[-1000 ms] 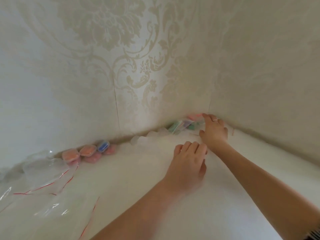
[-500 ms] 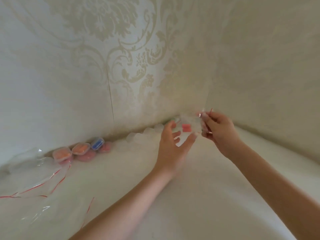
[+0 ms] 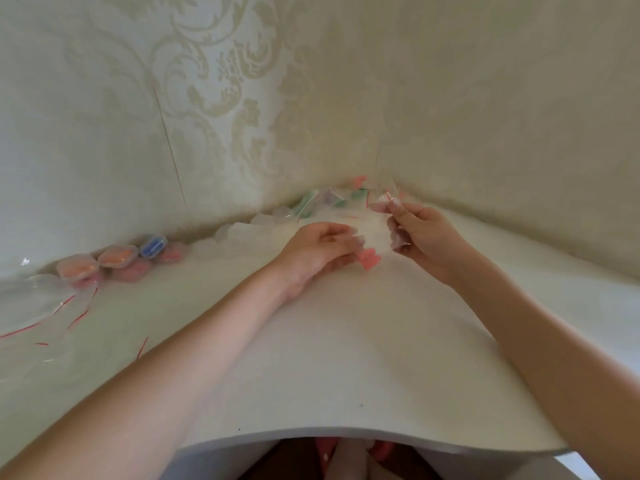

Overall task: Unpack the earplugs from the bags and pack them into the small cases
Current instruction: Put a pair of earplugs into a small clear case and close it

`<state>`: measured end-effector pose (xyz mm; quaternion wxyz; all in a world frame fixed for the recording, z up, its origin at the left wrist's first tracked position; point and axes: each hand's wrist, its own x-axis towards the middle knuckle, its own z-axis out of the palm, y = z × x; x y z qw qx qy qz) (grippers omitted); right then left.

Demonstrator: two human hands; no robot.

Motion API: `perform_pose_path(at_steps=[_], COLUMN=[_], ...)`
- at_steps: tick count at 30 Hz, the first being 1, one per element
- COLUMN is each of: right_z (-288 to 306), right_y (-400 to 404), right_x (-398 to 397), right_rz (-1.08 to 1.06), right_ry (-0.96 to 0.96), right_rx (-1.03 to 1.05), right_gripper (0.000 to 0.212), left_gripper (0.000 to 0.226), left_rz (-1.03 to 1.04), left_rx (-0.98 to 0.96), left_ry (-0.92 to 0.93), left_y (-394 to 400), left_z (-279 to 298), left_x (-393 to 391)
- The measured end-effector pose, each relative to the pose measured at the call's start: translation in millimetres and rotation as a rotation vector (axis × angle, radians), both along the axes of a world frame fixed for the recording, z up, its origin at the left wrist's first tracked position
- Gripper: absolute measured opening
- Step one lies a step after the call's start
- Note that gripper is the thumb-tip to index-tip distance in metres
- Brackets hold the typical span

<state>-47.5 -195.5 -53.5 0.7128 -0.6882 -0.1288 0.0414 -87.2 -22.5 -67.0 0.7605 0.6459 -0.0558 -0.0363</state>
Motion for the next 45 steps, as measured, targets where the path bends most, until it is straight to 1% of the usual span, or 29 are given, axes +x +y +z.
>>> perform_pose_path(at_steps=[1,3,6,8,11,12,14,16,18,20,21,22,24,27,29,31,33,37,41,43,44,45], right_z=[1.7,5.4,3.0,0.4,2.0,3.3,6.0,8.2,10.6,11.6,12.2,13.0,13.9,13.8,14.0,13.2,12.9,14.1,14.0,12.9,12.2,11.9], right_y=[-0.8,-2.9,-2.3,0.3,1.1,0.5,0.4,1.2,1.4,1.9,4.1,7.5,16.0,20.5,18.9,17.6,17.3,15.9,15.8,16.6,16.9,17.1], right_x=[1.0,3.0,2.0,-0.4,-2.7,-2.8,-3.6,-4.2,-4.5,-5.9,-8.4,-11.6,-18.8,-24.5,-25.1,-25.2,-25.9,-24.9,-24.0,-23.9,-23.4,-23.0], right_rz=[-0.009,-0.040,-0.094,-0.088,-0.031,-0.010,-0.001,-0.069,-0.189,-0.283,-0.292,-0.271,-0.178,-0.053,0.017,0.058,0.057,0.004,-0.014,-0.016,-0.025,-0.037], right_ry=[-0.009,-0.015,-0.019,-0.005,0.047,0.054,0.049,0.038,0.011,-0.052,-0.086,-0.119,-0.164,-0.139,-0.105,-0.094,-0.103,-0.134,-0.152,-0.147,-0.141,-0.137], right_rx=[0.035,0.066,0.013,-0.017,-0.002,0.000,-0.011,-0.018,-0.050,-0.104,-0.128,-0.154,-0.206,-0.251,-0.273,-0.274,-0.279,-0.297,-0.313,-0.308,-0.298,-0.291], right_gripper=[0.029,0.030,0.030,0.027,0.015,0.014,0.013,0.008,0.007,0.013,0.015,0.016,0.017,0.018,0.017,0.017,0.017,0.019,0.019,0.020,0.020,0.020], left_gripper=[0.019,0.007,0.010,0.009,0.011,0.013,0.017,0.017,0.016,0.019,0.021,0.022,0.026,0.029,0.023,0.011,0.004,0.017,0.020,0.015,0.008,0.008], left_rz=[-0.028,-0.012,0.118,0.189,0.328,0.396,0.536,0.613,0.633,0.576,0.523,0.461,0.341,0.317,0.330,0.307,0.269,0.239,0.229,0.253,0.282,0.319], left_rx=[0.010,-0.037,-0.153,-0.142,-0.051,-0.010,0.102,0.201,0.268,0.385,0.455,0.500,0.508,0.493,0.486,0.457,0.430,0.416,0.392,0.377,0.382,0.396], left_ry=[-0.009,-0.012,0.028,0.006,-0.065,-0.116,-0.288,-0.481,-0.623,-0.715,-0.732,-0.724,-0.667,-0.628,-0.618,-0.605,-0.574,-0.507,-0.451,-0.468,-0.509,-0.557], left_y=[0.5,-0.3,-1.4,-3.1,-5.7,-4.4,0.1,2.5,1.2,-2.3,-5.9,-10.3,-18.6,-18.2,-12.5,-10.7,-12.7,-14.1,-14.1,-15.1,-15.0,-14.9], left_z=[-1.1,-2.0,0.1,-1.1,-3.5,-4.4,-4.6,-2.4,1.8,1.6,-0.1,-3.0,-6.9,-8.1,-8.0,-8.1,-7.8,-7.3,-7.7,-6.5,-5.7,-4.7], left_x=[-0.3,0.1,3.0,4.9,6.1,6.6,5.7,1.2,-5.7,-8.5,-10.0,-11.2,-14.2,-11.8,-8.1,-7.6,-10.1,-11.6,-12.8,-13.7,-13.7,-13.7])
